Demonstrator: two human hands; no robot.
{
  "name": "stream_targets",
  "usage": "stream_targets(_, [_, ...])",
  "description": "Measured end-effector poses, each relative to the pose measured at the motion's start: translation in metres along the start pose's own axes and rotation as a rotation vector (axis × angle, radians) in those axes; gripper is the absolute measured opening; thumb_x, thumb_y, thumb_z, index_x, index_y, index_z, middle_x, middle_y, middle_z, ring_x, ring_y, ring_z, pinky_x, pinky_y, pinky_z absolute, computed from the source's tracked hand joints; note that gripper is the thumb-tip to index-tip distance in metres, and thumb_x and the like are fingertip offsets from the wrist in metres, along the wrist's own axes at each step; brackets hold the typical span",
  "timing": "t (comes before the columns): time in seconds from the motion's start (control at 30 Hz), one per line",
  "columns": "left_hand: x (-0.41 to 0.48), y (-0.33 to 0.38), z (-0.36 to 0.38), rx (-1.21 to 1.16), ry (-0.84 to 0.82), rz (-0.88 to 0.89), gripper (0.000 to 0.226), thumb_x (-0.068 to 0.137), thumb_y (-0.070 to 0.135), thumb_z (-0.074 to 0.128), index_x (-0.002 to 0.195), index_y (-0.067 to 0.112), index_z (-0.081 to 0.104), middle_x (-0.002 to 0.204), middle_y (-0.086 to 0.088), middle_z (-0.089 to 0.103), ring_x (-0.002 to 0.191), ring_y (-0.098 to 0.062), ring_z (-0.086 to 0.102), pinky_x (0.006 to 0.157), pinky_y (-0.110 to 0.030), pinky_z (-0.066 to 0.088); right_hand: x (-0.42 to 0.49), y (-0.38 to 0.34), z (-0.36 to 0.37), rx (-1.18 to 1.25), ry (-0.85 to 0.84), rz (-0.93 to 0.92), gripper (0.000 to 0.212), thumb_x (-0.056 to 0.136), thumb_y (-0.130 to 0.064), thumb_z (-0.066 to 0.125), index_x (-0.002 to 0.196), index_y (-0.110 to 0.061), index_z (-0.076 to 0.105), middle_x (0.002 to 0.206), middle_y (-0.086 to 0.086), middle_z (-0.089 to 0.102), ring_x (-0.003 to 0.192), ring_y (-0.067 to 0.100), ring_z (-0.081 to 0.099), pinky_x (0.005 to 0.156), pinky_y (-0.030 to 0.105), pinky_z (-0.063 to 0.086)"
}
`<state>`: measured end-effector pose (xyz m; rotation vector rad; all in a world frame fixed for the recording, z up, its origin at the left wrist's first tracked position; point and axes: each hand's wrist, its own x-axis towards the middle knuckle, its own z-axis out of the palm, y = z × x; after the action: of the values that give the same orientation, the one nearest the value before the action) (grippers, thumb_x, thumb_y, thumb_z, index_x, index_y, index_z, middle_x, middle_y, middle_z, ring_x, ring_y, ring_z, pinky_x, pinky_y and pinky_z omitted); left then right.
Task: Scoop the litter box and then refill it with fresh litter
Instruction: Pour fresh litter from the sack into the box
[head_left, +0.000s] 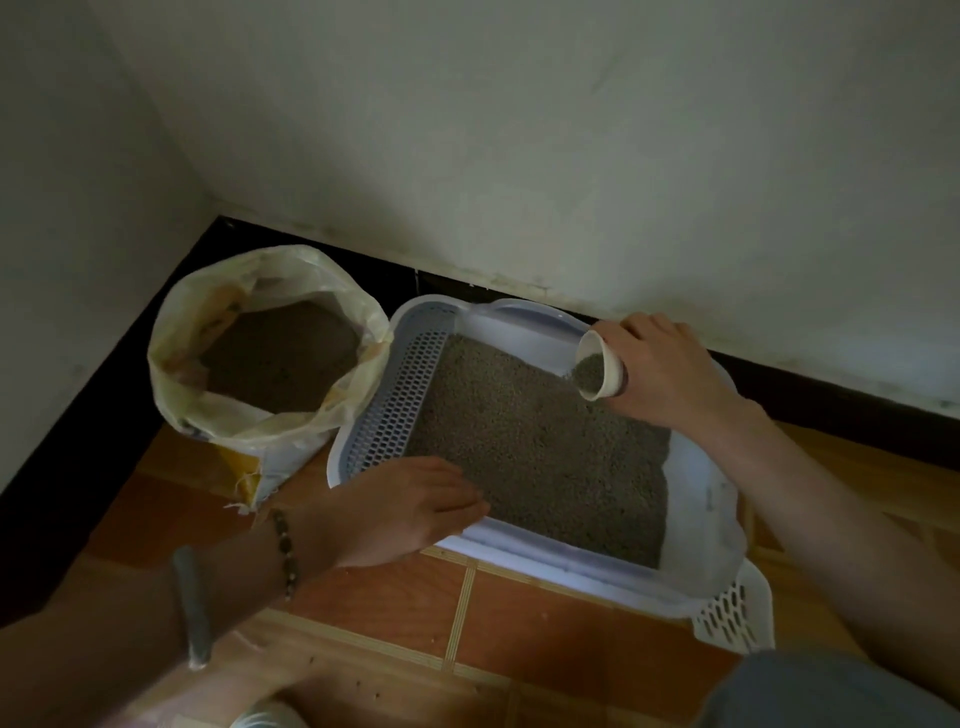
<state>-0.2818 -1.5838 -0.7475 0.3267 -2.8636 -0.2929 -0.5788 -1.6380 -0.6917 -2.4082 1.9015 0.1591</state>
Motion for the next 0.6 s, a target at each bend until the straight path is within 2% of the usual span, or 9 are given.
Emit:
stream_targets(0.1, [0.001, 0.000, 0.001, 0.016, 0.009, 0.009, 0.037, 0.071, 0.011, 0.079, 0.106, 0.007, 0.070, 0.105, -0.008, 0.071, 0.096, -0.018, 0.067, 0.092, -0.032, 0.050, -0.007, 0.008, 0.002, -0.023, -0.048, 0.020, 0.078, 0.070, -0.038, 0.077, 0.136, -0.016, 0.042, 0.118, 0.014, 0.052, 0.109, 0.034, 0.045, 0.090, 0.041, 0.034])
stream_targets(0.2, [0.000, -0.001, 0.001, 0.004, 0.024, 0.025, 0.036, 0.072, 0.010, 0.079, 0.106, 0.005, 0.070, 0.105, -0.010, 0.071, 0.096, -0.020, 0.068, 0.090, -0.034, 0.052, -0.014, 0.014, 0.007, -0.084, -0.036, 0.026, 0.079, 0.065, -0.032, 0.081, 0.132, -0.011, 0.047, 0.112, 0.018, 0.054, 0.104, 0.037, 0.048, 0.088, 0.043, 0.036])
stream_targets(0.3, [0.000, -0.004, 0.002, -0.003, 0.030, 0.060, 0.026, 0.084, 0.014, 0.064, 0.107, 0.005, 0.070, 0.107, -0.010, 0.070, 0.099, -0.019, 0.067, 0.093, -0.034, 0.050, -0.017, 0.020, 0.014, -0.136, 0.048, 0.032, 0.078, 0.053, -0.025, 0.087, 0.121, -0.007, 0.055, 0.097, 0.021, 0.058, 0.090, 0.039, 0.055, 0.079, 0.044, 0.042])
stream_targets(0.37, [0.002, -0.005, 0.001, -0.014, 0.018, 0.060, 0.028, 0.090, 0.020, 0.051, 0.107, 0.006, 0.070, 0.107, -0.009, 0.070, 0.100, -0.018, 0.066, 0.095, -0.033, 0.048, -0.018, 0.023, 0.015, -0.150, 0.090, 0.041, 0.078, 0.047, -0.023, 0.089, 0.116, -0.005, 0.057, 0.092, 0.022, 0.058, 0.083, 0.039, 0.056, 0.074, 0.044, 0.044])
stream_targets(0.53, [0.005, -0.002, -0.002, -0.044, 0.019, 0.027, 0.044, 0.101, 0.021, 0.030, 0.105, 0.007, 0.071, 0.107, -0.008, 0.070, 0.099, -0.018, 0.067, 0.096, -0.031, 0.045, -0.019, 0.023, 0.015, -0.166, 0.118, 0.049, 0.079, 0.044, -0.022, 0.089, 0.114, -0.004, 0.058, 0.089, 0.020, 0.057, 0.081, 0.037, 0.056, 0.071, 0.041, 0.042])
stream_targets(0.6, [0.004, -0.002, -0.001, -0.055, 0.015, 0.017, 0.044, 0.101, 0.022, 0.029, 0.106, 0.007, 0.070, 0.107, -0.009, 0.070, 0.099, -0.018, 0.067, 0.095, -0.032, 0.047, -0.015, 0.015, 0.013, -0.149, 0.119, 0.028, 0.078, 0.048, -0.021, 0.087, 0.117, -0.005, 0.056, 0.093, 0.020, 0.057, 0.085, 0.037, 0.055, 0.075, 0.041, 0.041])
